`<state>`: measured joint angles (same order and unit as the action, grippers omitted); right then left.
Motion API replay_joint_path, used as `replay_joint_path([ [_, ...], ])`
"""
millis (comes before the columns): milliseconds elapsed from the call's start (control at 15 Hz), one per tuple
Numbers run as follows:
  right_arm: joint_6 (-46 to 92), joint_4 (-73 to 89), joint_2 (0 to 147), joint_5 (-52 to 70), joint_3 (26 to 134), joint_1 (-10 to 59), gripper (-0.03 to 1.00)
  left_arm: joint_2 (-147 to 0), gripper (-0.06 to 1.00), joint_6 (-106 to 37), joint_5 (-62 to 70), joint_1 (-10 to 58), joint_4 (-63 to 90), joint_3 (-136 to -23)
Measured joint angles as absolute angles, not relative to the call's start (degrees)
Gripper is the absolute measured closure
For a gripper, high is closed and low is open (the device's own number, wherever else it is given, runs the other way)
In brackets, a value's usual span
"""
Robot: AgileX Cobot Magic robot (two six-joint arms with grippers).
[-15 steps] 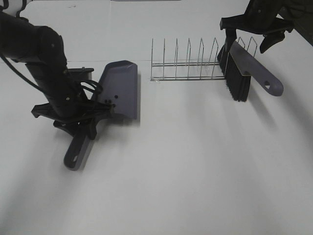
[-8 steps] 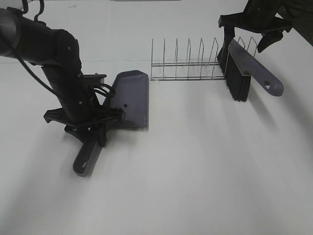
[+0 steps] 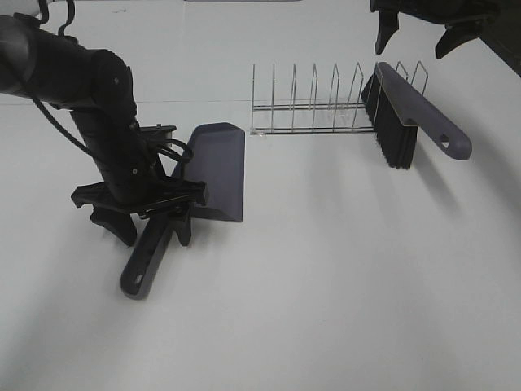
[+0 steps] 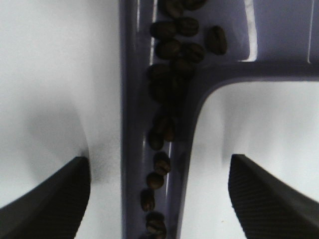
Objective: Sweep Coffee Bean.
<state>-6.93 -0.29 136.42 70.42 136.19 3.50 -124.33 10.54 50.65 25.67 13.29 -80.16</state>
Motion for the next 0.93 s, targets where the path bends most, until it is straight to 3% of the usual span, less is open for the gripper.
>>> replay_joint_path([
  [333, -5.33, 0.8, 126.8, 70.3, 126.45, 3.5, 0.2, -118.03, 0.22, 10.31, 56.09, 25.67, 9.85, -82.39],
  [667, -1.95, 0.74, 108.46, 70.24, 98.43, 3.5, 0.2, -101.81, 0.22, 12.49, 67.67, 25.67, -1.95, -82.51],
  [933, -1.95, 0.74, 90.99, 70.19, 76.26, 3.5, 0.2, -87.66, 0.23, 13.29, 69.44, 25.67, -4.01, -78.95],
])
